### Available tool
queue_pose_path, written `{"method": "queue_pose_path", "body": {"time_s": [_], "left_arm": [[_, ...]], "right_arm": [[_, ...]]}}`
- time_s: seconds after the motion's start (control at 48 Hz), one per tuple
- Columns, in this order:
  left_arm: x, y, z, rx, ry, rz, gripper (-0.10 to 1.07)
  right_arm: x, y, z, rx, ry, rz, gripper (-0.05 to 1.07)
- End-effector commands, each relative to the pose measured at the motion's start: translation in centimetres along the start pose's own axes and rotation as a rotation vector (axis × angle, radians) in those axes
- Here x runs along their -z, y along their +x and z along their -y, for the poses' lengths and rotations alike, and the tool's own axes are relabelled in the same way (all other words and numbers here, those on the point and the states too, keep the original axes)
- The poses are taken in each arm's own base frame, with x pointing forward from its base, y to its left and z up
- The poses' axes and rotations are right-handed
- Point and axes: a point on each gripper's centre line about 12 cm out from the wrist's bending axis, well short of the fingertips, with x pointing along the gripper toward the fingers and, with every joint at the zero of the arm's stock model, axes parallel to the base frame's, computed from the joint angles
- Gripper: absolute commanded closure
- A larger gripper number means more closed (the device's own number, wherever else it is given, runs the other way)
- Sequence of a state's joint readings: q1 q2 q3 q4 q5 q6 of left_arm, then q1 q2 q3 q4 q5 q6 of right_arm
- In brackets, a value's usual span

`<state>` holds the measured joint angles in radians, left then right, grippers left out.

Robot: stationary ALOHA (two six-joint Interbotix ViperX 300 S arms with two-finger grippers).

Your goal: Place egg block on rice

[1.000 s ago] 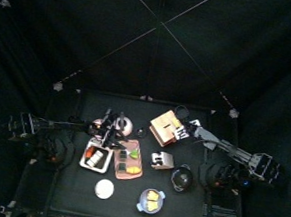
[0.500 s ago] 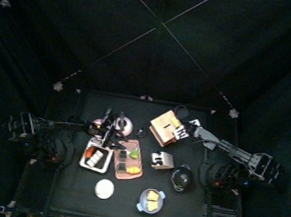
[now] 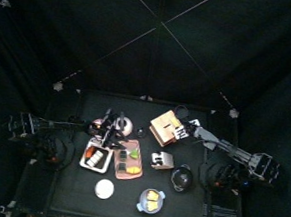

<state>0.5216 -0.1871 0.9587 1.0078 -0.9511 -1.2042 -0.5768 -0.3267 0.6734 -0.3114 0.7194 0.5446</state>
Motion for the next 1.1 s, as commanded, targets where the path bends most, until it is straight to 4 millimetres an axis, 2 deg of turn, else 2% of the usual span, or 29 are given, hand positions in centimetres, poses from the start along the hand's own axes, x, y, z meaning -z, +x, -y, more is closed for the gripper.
{"method": "queue_pose_path", "body": {"time_s": [0.0, 0.708, 1.083], "left_arm": [[-0.52, 0.05, 0.24, 0.009, 0.012, 0.014, 0.04], [-0.52, 0.05, 0.22, 0.008, 0.012, 0.013, 0.04], [-0.46, -0.04, 0.27, 0.008, 0.009, 0.015, 0.04]], "right_arm": [[-1.07, -0.89, 0.01, -0.012, 0.018, 0.037, 0.31], [-1.02, -0.89, 0.06, -0.017, 0.038, 0.027, 0.3], [-0.91, -0.84, 0.09, -0.013, 0.043, 0.017, 0.19]]}}
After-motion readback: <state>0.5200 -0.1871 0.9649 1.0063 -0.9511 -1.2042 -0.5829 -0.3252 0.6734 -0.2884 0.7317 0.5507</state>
